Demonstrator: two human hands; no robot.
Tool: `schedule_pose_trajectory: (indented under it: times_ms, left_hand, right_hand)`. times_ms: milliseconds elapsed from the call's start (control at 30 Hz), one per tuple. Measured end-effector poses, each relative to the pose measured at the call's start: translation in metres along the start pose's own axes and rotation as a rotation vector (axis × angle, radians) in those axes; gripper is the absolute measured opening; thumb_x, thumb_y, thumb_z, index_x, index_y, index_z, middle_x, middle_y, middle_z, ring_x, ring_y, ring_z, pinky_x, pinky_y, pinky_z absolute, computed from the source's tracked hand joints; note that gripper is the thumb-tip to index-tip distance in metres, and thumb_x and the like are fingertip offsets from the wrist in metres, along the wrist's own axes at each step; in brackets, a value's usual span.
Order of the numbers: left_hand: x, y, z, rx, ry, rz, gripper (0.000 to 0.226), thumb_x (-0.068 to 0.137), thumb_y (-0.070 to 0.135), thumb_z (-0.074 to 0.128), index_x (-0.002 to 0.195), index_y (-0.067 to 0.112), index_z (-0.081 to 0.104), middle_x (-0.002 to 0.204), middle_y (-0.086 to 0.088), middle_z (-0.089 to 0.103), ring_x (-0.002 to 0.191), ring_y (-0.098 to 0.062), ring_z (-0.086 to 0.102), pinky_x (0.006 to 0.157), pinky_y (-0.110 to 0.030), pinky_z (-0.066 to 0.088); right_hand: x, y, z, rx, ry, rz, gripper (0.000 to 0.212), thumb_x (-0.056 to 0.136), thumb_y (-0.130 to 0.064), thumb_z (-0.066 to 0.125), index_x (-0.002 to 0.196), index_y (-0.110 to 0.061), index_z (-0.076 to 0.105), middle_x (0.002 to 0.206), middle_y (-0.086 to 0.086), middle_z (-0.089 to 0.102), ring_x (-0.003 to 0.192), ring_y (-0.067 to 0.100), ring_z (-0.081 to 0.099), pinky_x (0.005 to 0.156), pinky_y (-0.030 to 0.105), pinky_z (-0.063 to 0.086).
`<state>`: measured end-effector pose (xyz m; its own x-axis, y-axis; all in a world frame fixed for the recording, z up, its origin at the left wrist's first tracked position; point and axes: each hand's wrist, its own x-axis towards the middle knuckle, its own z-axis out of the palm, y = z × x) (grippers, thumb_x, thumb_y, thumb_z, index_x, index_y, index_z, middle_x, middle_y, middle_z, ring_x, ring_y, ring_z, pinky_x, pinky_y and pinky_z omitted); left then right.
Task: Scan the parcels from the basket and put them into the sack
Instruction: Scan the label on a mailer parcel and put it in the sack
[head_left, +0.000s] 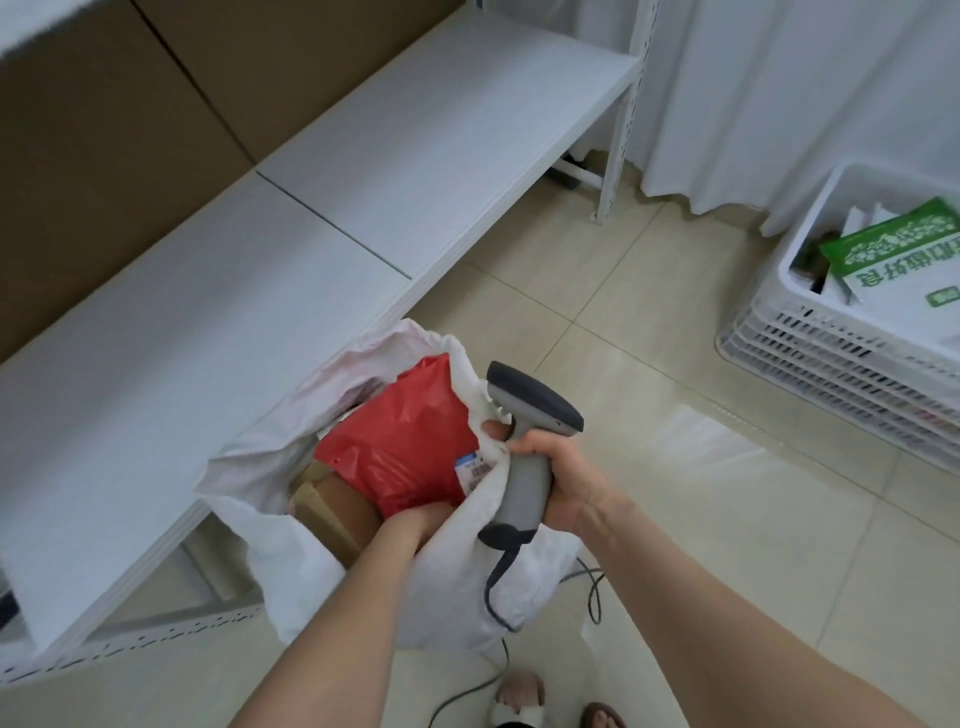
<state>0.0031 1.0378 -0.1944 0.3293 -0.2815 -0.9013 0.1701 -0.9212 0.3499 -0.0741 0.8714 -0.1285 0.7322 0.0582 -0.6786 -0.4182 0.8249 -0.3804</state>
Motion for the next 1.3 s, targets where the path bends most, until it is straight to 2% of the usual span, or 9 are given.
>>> schedule_pose_trajectory:
  times_ms: [100,200,367,433,567,667,933,1167,1300]
  left_hand:
    - [-0.019,-0.011,0.001,0.305,-0.075,-0.003,0.046,0.094,0.005,0.042,0.132,0.027,0.055,0.129,-0.005,0.058,0.116,-0.031,0.056,0.095,-0.039,0.046]
    - [-0.037,-0.016,-0.001,0.332,-0.010,-0.018,0.052,0.091,-0.005,0.037,0.134,0.020,0.054,0.131,-0.006,0.057,0.115,-0.029,0.057,0.094,-0.033,0.046]
    - [-0.075,-0.047,-0.006,0.604,-0.136,-0.267,0.038,0.096,0.014,0.045,0.130,0.000,0.054,0.116,-0.014,0.062,0.091,-0.019,0.048,0.078,-0.031,0.043]
    - [-0.085,-0.057,-0.003,0.640,-0.164,-0.282,0.039,0.098,0.017,0.043,0.132,0.001,0.051,0.130,-0.015,0.055,0.095,-0.017,0.047,0.077,-0.027,0.039]
    - [-0.096,-0.045,-0.005,0.435,0.088,-0.132,0.033,0.095,0.015,0.046,0.123,0.000,0.056,0.115,-0.012,0.060,0.094,-0.019,0.053,0.073,-0.026,0.044]
    - [-0.104,-0.016,-0.015,0.385,0.200,-0.083,0.030,0.095,0.009,0.042,0.117,-0.001,0.059,0.121,-0.017,0.061,0.107,-0.030,0.058,0.088,-0.033,0.045]
    - [-0.170,0.097,-0.050,0.489,0.395,0.100,0.038,0.095,0.013,0.043,0.132,0.011,0.054,0.136,-0.010,0.053,0.124,-0.027,0.050,0.103,-0.034,0.040]
    - [-0.204,0.222,-0.042,0.618,0.430,0.262,0.036,0.096,0.012,0.041,0.130,0.007,0.054,0.134,-0.015,0.054,0.123,-0.032,0.051,0.104,-0.037,0.041]
    - [-0.213,0.305,-0.014,0.595,0.423,0.375,0.038,0.097,0.009,0.039,0.132,0.005,0.052,0.137,-0.017,0.051,0.126,-0.031,0.049,0.106,-0.037,0.039]
  right_hand:
    - [0.000,0.009,0.011,-0.258,0.270,-0.053,0.017,0.078,0.003,0.063,0.091,-0.006,0.071,0.087,0.010,0.069,0.074,0.023,0.065,0.069,0.035,0.056]
    - [-0.008,0.015,0.013,-0.391,0.392,-0.040,0.017,0.075,0.004,0.066,0.091,-0.002,0.066,0.077,0.012,0.065,0.065,0.023,0.062,0.060,0.032,0.055]
    - [-0.019,0.021,0.012,-0.386,0.559,-0.073,0.014,0.077,0.006,0.065,0.082,-0.007,0.062,0.087,0.018,0.066,0.081,0.035,0.065,0.086,0.051,0.055]
    - [-0.022,0.024,0.012,-0.423,0.567,-0.050,0.013,0.078,0.006,0.064,0.083,-0.006,0.062,0.095,0.022,0.066,0.089,0.039,0.064,0.091,0.054,0.053]
    - [-0.034,0.030,0.024,-0.466,0.530,-0.050,0.013,0.078,0.007,0.064,0.085,-0.003,0.062,0.093,0.020,0.060,0.086,0.034,0.058,0.088,0.049,0.051]
    - [-0.052,0.023,0.039,-0.475,0.505,-0.066,0.012,0.079,0.006,0.063,0.088,-0.003,0.060,0.085,0.014,0.054,0.080,0.029,0.052,0.074,0.040,0.045]
    - [-0.132,-0.034,0.074,-0.338,0.453,-0.195,0.017,0.082,0.008,0.061,0.087,-0.008,0.057,0.076,0.010,0.062,0.063,0.018,0.061,0.060,0.029,0.046]
    - [-0.211,-0.114,0.060,-0.203,0.503,-0.371,0.017,0.082,0.007,0.058,0.092,-0.007,0.058,0.056,0.003,0.061,0.053,0.015,0.054,0.056,0.026,0.045]
    - [-0.251,-0.167,0.028,-0.078,0.557,-0.450,0.015,0.085,0.005,0.057,0.082,-0.009,0.056,0.057,0.003,0.060,0.054,0.016,0.054,0.060,0.027,0.044]
